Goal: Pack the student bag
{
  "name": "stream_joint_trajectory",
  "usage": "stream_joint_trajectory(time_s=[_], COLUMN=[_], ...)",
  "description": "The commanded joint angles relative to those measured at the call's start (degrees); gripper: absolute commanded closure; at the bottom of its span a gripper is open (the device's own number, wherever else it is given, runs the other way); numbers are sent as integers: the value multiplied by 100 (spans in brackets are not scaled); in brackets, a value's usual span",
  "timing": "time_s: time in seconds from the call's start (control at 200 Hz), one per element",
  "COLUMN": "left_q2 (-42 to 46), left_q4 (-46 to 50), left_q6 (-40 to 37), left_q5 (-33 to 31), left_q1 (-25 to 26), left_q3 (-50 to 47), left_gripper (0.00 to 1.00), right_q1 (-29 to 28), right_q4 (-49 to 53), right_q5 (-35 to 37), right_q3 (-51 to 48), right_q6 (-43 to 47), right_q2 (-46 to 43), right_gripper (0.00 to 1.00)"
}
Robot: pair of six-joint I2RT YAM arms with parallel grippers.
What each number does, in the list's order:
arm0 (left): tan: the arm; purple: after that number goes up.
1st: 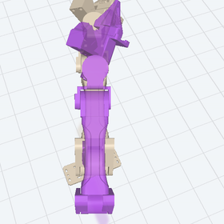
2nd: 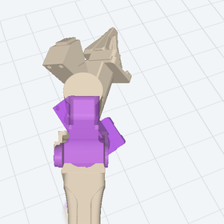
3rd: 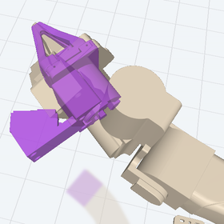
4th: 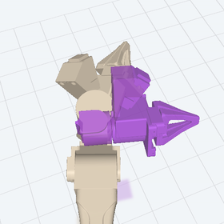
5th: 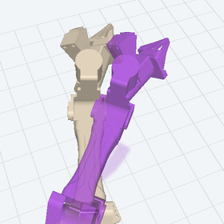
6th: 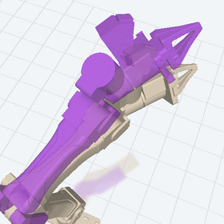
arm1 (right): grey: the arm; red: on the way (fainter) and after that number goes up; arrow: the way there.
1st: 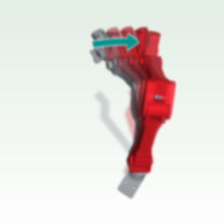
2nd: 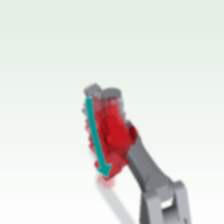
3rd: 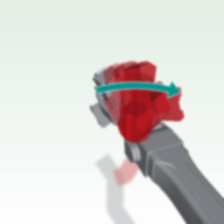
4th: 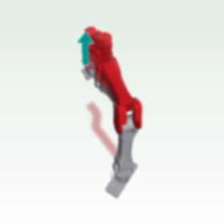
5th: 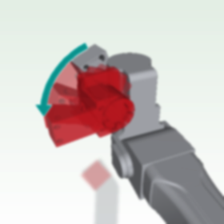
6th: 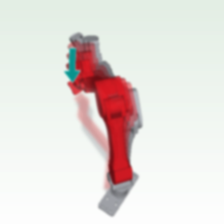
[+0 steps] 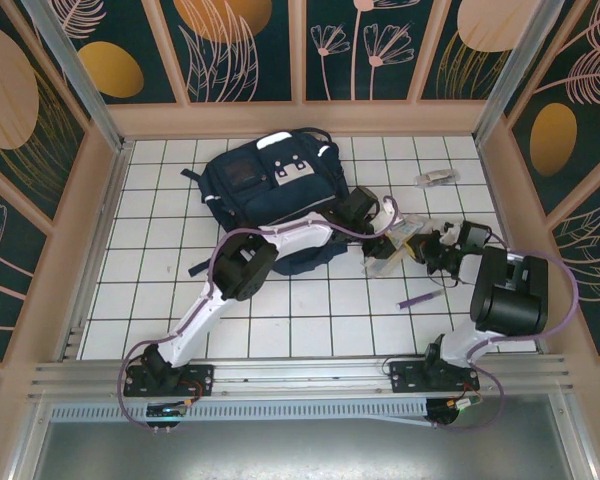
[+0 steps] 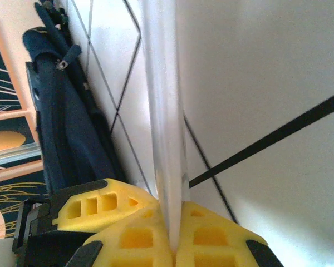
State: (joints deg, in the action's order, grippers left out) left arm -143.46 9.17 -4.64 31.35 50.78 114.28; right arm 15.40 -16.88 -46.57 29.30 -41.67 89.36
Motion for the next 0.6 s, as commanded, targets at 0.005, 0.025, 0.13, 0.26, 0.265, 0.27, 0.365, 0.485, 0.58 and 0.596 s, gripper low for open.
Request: stream_joint_trajectory(time_s=[0.005, 0.025, 0.13, 0.26, 0.265, 0.27, 0.365, 0.485, 0.58, 0.596], left_q2=[1130, 1284, 2018, 2730, 2750, 2769, 3149, 3351, 3253, 3219], left_q4=[34, 83, 412, 892, 915, 935, 1348, 1908, 2238, 2286], left_q6=[40, -43, -499, -802, -806, -817, -840, -1341, -1626, -1639], left_q5=[-243, -365, -1157, -1876, -1921, -1957, -2452, -2794, -3238, -3248], left_q1=[33, 28, -9, -174, -183, -196, -492, -692, -739, -749], left_q3=[-212, -263, -674, -1318, -1337, -1364, -1750, -2108, -2236, -2219], left_gripper=[56, 54, 47, 42, 42, 42, 41, 39, 38, 38], right_q1=[-47, -56, -59, -72, -67, -70, -129, -264, -428, -450], right_q4=[545, 690, 1158, 1421, 1432, 1437, 1571, 1869, 1958, 1985], right_q5=[426, 538, 973, 1295, 1302, 1305, 1347, 1077, 974, 982], right_q3=[573, 674, 1101, 1489, 1503, 1515, 1731, 2124, 2375, 2417], right_q6=[124, 132, 168, 113, 110, 108, 31, -167, -244, -244], right_q2=[-604, -668, -940, -1185, -1193, -1202, -1290, -1173, -1149, -1156], right_gripper=[100, 100, 100, 100, 100, 100, 100, 100, 100, 100])
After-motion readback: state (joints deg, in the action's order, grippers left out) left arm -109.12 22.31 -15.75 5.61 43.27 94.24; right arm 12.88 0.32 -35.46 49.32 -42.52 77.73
